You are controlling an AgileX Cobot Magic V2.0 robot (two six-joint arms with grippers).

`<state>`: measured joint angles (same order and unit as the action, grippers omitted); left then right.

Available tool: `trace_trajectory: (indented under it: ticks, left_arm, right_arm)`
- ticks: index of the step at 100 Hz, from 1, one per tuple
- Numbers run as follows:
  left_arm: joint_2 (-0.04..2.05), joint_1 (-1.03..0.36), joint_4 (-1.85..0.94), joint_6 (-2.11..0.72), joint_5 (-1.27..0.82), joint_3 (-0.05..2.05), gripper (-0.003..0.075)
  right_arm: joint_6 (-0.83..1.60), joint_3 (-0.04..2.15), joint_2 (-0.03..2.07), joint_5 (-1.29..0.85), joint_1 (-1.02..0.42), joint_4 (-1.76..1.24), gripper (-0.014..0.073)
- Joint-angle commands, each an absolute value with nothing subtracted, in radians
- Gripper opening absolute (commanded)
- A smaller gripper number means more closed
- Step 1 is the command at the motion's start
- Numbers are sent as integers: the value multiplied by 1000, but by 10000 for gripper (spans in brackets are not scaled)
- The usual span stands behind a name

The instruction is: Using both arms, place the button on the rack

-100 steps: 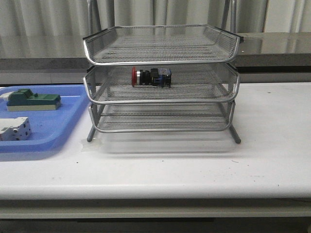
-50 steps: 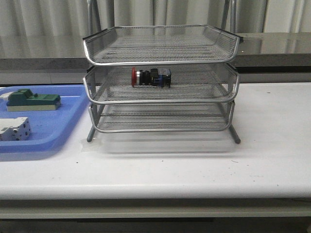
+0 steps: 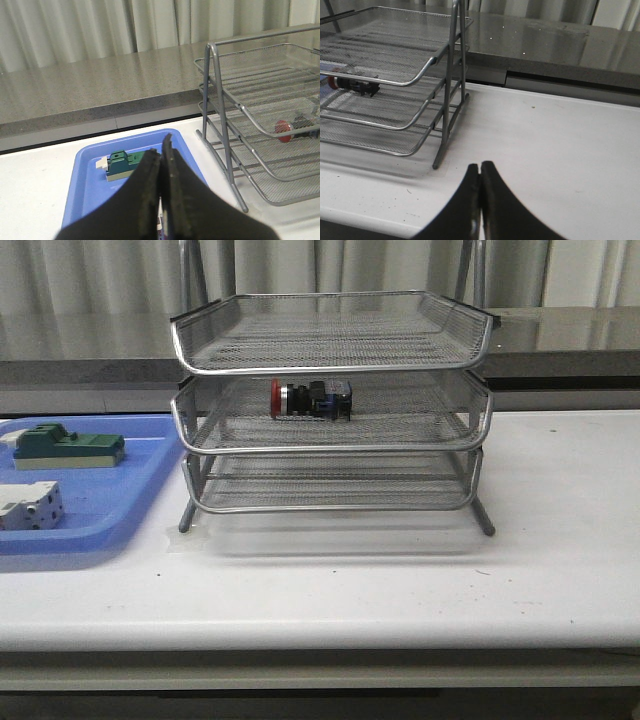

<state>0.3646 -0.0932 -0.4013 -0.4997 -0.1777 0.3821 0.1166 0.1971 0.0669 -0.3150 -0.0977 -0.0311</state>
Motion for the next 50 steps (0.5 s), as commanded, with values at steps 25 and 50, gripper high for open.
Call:
trace_trajectory:
  ticks: [25, 50]
  left_arm:
    - [372, -102, -416, -493, -97, 409, -20]
    - [372, -102, -416, -493, -97, 409, -20]
  right_arm:
    - [54, 21, 22, -39, -90, -36, -60]
    - [42, -10, 22, -6, -90, -36, -60]
